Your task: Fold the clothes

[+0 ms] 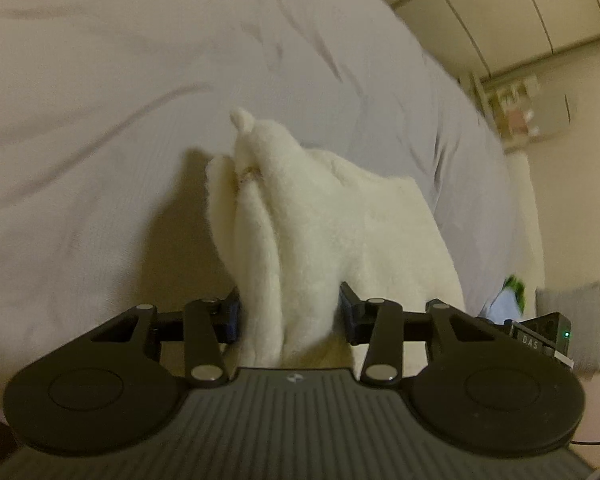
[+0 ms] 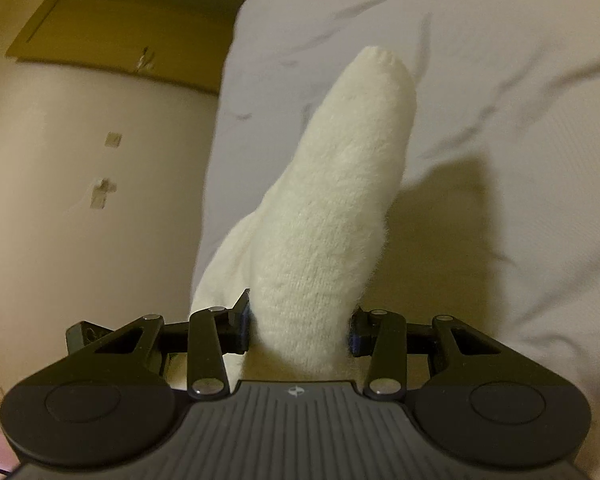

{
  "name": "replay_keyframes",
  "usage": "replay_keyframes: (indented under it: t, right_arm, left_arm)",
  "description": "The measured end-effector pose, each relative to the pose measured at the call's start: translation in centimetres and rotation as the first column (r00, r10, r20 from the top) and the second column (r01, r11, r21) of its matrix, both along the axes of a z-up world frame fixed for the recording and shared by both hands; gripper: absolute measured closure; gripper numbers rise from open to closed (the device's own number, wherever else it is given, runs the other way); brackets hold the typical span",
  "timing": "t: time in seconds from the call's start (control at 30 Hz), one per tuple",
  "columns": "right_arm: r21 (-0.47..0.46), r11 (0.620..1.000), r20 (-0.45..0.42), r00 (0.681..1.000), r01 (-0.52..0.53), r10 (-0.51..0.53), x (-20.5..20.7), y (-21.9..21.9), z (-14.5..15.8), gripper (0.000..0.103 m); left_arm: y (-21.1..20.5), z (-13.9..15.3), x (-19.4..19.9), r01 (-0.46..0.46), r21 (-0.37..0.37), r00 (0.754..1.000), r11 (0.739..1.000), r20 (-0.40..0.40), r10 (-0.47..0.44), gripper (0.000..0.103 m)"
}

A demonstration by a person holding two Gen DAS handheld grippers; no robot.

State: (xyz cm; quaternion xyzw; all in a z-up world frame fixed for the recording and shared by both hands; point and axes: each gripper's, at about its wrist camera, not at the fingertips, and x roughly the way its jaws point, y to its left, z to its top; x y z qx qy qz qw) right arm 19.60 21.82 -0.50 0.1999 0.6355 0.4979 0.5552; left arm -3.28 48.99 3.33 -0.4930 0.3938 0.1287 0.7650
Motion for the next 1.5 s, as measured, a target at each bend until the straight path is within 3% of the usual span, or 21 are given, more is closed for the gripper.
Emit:
replay_keyframes:
  t: [0.2,0.5,0.7,0.83,0.97,1.17,1.33,1.5]
  right_arm:
    - [0.055,0.995,0.007,0.996,-0.088,0.087,-2.2,9.8,2.4,0.061]
    - [0.137,0.989,0.04,0.998,-0.055,0.05,-9.1,29.4,3.8,0.061]
    - [0.214,0.977,0.065,0.998,-0.01,-0.004,-12.2,42.0,2.1,0.061]
    - [0.226,0.974,0.091,0.996,-0.026,0.006,-12.9,48.5,-0.2,0.061]
    - [0.193,0.98,0.118,0.993,-0.046,0.023,-13.6,52.1,-3.8,0.061]
    - [0.069,0.996,0.152,0.987,-0.054,0.043,-14.8,50.5,-9.0,0.062]
    - [0.0,0.999,0.176,0.983,-0.05,0.049,-15.8,49.0,-10.7,0.062]
    - [-0.012,0.999,0.25,0.968,-0.031,0.033,-16.1,48.6,-8.8,0.063]
  left_arm:
    - [7.0,2.6,-4.3,-0.112,0.035,0.994,0.993,0.016,0.111,0.064]
    - [27.5,5.7,-9.0,-0.103,0.139,0.994,0.985,0.032,0.1,0.064]
    - [40.3,5.9,-8.9,-0.062,0.242,0.998,0.968,0.036,0.055,0.064]
    - [46.2,3.5,-9.6,-0.069,0.264,0.997,0.962,0.04,0.06,0.064]
    - [49.9,-1.4,-10.3,-0.04,0.266,0.999,0.963,0.015,0.038,0.064]
    - [51.7,-9.7,-11.4,0.041,0.215,0.998,0.976,-0.062,-0.029,0.063]
    - [51.5,-10.7,-12.2,0.039,0.214,0.999,0.976,-0.01,-0.038,0.06]
    - [50.8,-10.1,-11.5,0.068,0.23,0.998,0.971,-0.019,-0.065,0.06]
